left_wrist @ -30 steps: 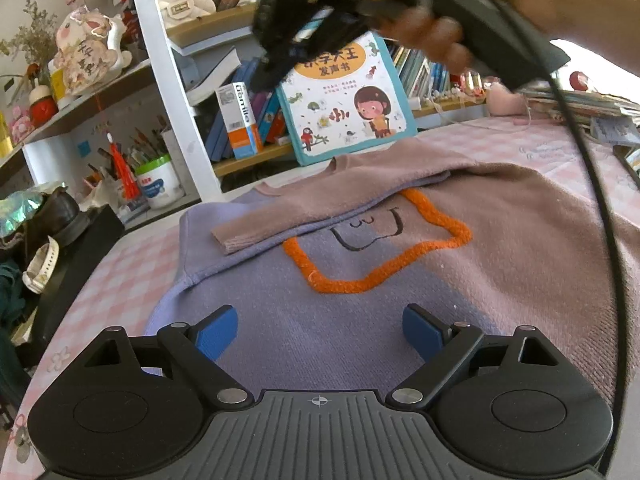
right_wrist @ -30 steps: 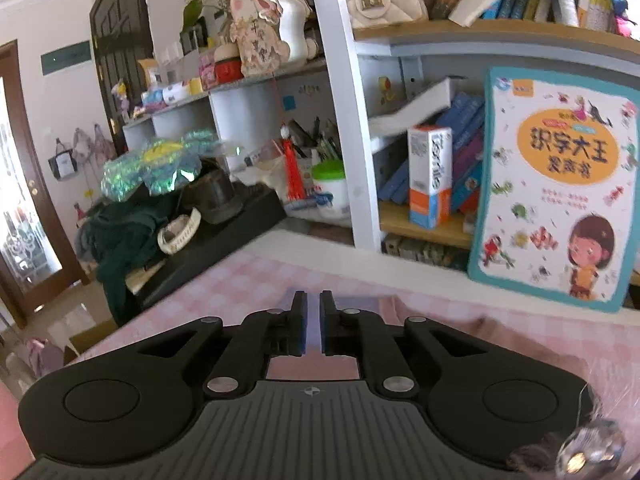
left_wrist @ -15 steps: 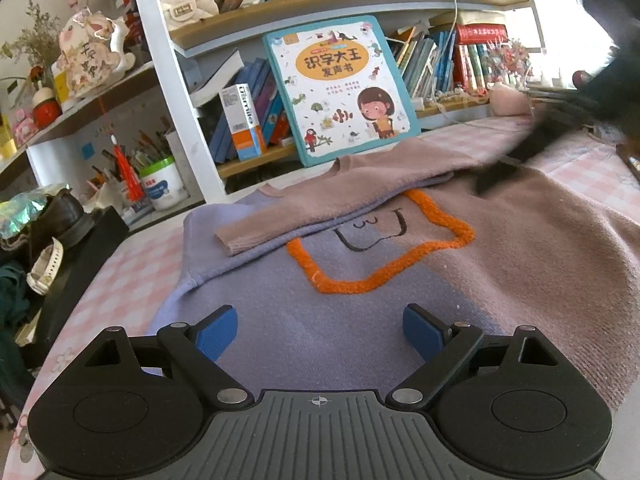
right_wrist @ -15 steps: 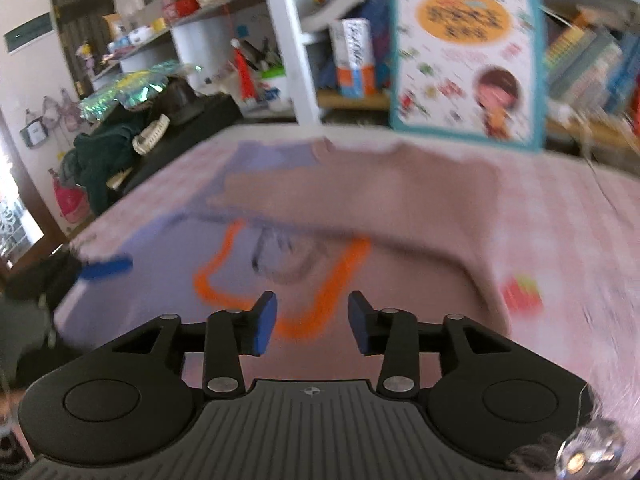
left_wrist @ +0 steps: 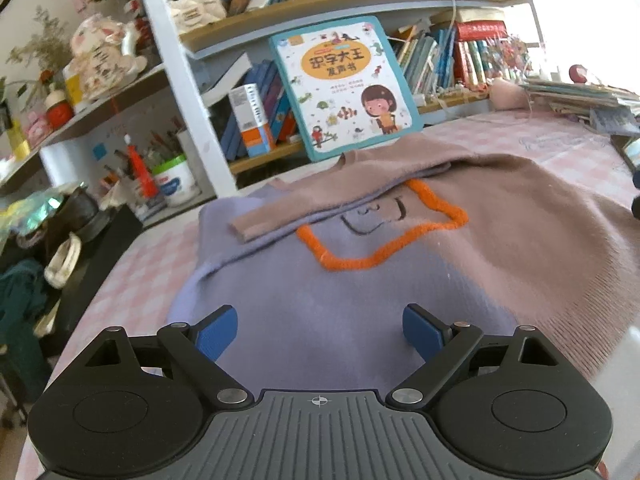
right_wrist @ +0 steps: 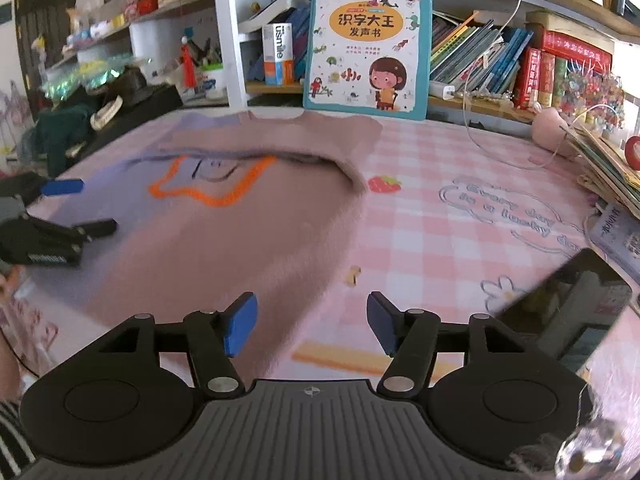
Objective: Fold clothes
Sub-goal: 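Grasp the pink side with the right tool while the left tool grasps the lavender side, then lift the sweatshirt with both tools and fold it over onto itself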
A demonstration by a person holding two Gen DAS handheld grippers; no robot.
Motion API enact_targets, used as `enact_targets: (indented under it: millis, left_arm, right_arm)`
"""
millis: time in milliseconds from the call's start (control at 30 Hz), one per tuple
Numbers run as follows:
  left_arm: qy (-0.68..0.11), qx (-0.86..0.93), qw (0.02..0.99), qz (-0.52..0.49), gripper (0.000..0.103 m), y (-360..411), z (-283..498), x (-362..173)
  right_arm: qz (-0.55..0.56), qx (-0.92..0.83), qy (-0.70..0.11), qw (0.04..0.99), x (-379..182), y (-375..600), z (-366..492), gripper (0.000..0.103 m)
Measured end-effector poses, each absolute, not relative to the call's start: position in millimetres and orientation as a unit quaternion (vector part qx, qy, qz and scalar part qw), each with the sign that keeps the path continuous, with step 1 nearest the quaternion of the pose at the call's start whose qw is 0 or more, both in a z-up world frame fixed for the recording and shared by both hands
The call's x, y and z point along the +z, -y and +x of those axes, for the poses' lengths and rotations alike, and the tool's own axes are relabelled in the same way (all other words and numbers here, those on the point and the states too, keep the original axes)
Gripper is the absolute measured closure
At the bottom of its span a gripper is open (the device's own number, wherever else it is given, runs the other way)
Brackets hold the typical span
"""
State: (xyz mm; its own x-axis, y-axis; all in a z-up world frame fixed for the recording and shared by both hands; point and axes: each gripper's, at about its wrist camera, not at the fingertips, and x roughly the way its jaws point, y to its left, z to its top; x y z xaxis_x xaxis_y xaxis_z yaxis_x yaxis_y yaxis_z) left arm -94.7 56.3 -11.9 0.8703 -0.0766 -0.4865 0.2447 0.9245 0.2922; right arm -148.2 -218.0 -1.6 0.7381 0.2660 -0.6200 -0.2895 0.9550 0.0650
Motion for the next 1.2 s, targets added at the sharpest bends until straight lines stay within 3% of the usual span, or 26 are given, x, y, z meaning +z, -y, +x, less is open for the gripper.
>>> enact_targets:
  millis: [333,533,633,733,800,867,1000,1200]
  left_arm:
    - [-0.256,0.001,0.964,0.064,0.013,-124.8,-138.2,15.4]
    - [-0.283,-0.005,0.959,0.007,0.038,-144.7,-132.0,10.9]
    - [-0.306,-0.018,0.952,-0.014,0.053,-143.9,-125.7,-1.6]
    - [-0.313,-0.027,0.948,-0.044,0.075,-144.1,-119.9,-12.1]
    - [-0.307,-0.024,0.948,-0.078,0.09,-150.0,-119.3,-13.0]
    - [-0.294,-0.031,0.948,-0.122,0.097,-156.4,-119.7,-10.4]
    - [-0.267,-0.059,0.954,-0.121,0.096,-151.2,-122.4,4.6]
    - [-0.312,-0.059,0.941,-0.115,0.087,-156.2,-113.7,-0.7]
  right_arm:
    - [0.032,0.172,-0.351,0.92,-13.2,227.4,-153.7,0.041]
    - [0.048,0.184,-0.348,0.918,-13.1,227.2,-151.8,0.041]
    - [0.046,0.185,-0.346,0.919,-13.2,225.4,-151.2,0.048]
    - [0.04,0.194,-0.344,0.918,-13.6,222.3,-150.8,0.059]
    - [0.041,0.202,-0.343,0.916,-14.5,220.4,-150.0,0.077]
    - [0.046,0.199,-0.34,0.918,-15.1,220.3,-148.9,0.088]
    - [0.118,0.218,-0.306,0.919,-9.6,233.6,-148.0,0.093]
    - [0.158,0.225,-0.317,0.908,-10.1,239.8,-139.9,0.089]
